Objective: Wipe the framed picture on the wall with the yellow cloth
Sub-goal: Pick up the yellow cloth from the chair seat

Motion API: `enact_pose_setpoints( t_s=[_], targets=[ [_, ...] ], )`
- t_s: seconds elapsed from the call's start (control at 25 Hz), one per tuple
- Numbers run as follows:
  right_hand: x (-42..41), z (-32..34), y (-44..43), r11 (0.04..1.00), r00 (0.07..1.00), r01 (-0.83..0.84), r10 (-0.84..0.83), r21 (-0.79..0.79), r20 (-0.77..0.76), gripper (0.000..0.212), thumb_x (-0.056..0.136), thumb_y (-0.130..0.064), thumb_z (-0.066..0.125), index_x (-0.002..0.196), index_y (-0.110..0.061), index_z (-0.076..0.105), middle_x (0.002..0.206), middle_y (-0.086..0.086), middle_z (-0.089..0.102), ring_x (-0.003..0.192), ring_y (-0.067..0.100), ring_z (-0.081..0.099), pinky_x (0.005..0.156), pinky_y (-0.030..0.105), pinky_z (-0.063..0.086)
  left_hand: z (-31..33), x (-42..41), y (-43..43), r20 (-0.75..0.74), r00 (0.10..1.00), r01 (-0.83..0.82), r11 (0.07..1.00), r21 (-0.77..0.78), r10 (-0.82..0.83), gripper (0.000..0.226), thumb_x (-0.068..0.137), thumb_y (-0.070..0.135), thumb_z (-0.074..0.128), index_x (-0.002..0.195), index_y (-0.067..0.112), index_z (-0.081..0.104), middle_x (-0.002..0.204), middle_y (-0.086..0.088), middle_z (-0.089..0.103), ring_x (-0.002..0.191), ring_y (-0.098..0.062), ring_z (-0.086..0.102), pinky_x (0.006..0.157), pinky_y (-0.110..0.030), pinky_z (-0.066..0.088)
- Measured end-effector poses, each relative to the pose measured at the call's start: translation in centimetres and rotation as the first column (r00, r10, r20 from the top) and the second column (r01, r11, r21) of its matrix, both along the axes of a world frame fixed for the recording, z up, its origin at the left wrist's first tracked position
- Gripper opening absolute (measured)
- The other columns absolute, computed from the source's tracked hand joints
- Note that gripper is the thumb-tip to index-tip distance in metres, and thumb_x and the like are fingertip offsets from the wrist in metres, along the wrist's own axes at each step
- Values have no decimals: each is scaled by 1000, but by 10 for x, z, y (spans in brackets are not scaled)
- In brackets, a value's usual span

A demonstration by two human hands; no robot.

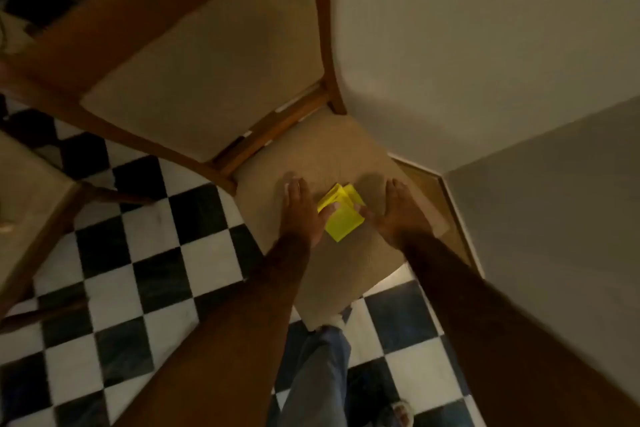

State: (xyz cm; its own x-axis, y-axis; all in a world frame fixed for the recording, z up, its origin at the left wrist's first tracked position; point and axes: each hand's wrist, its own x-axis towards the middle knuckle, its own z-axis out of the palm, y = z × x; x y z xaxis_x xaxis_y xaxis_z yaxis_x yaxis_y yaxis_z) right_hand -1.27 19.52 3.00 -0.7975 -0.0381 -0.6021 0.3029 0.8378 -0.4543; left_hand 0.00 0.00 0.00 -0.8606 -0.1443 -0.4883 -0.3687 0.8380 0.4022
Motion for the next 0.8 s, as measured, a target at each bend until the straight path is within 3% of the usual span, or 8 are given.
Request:
enact_pose_setpoints(
  t_s=[0.16, 0.28, 0.4, 0.48, 0.56, 0.68, 0.8],
  targets=[
    [-3, -72, -12, 991, 991, 59, -44, -118, 123, 79, 91, -51, 64, 157, -18, 34, 162, 9, 39, 148, 29, 38, 117, 38, 31, -55, 0, -7, 134, 990, -45, 999, -16, 47, 83, 95, 46, 60, 154, -1, 27, 160, -25, 27, 148, -39, 27, 120, -45, 28],
    [1, -105, -21, 990, 992, 95, -85, -101, 97, 71, 89, -32, 71, 150, -9, 44, 151, 16, 51, 140, 33, 45, 111, 38, 34, -74, 4, 5, 78, 997, 24, 1000, 7, -24, 59, 96, 31, 63, 143, 0, 47, 154, -21, 36, 144, -35, 37, 118, -42, 36],
    [-1, -111, -25, 976, 976, 175, -154, -133, 156, 66, 88, -22, 73, 146, -5, 48, 144, 18, 57, 134, 34, 52, 107, 37, 39, -77, 3, 10, 42, 994, -105, 991, 88, 102, 50, 91, 21, 70, 133, -1, 56, 144, -21, 51, 136, -33, 47, 108, -36, 40],
    [-4, -101, -22, 973, 972, 182, -157, -142, 175, 63, 89, -21, 72, 146, -6, 51, 145, 17, 58, 134, 33, 53, 109, 35, 38, -69, -2, 9, 75, 974, -224, 959, 171, 214, 49, 85, 19, 77, 126, -3, 61, 130, -22, 63, 123, -35, 59, 95, -36, 47],
    [-5, -82, -13, 957, 968, 225, -197, -185, 157, 62, 87, -19, 74, 144, -9, 54, 145, 15, 60, 135, 32, 53, 105, 28, 38, -54, -2, 7, 140, 953, -294, 924, 242, 267, 53, 83, 20, 79, 126, -4, 61, 126, -22, 65, 119, -37, 62, 96, -43, 52],
    [-6, -46, 0, 947, 963, 260, -239, -190, 125, 53, 83, -24, 78, 132, -7, 65, 132, 15, 68, 125, 33, 60, 93, 27, 42, -26, 0, 5, 196, 944, -324, 852, 411, 264, 29, 86, 16, 76, 101, -8, 70, 92, -18, 68, 87, -30, 66, 80, -47, 55],
    [-7, 11, 21, 890, 926, 376, -354, -259, 128, 37, 80, -26, 80, 112, -9, 72, 113, 16, 73, 110, 34, 68, 99, 44, 54, 30, 0, 16, 228, 922, -385, 687, 615, 313, 12, 89, 7, 71, 98, 0, 70, 92, -16, 69, 83, -25, 66, 70, -29, 59]
  ],
)
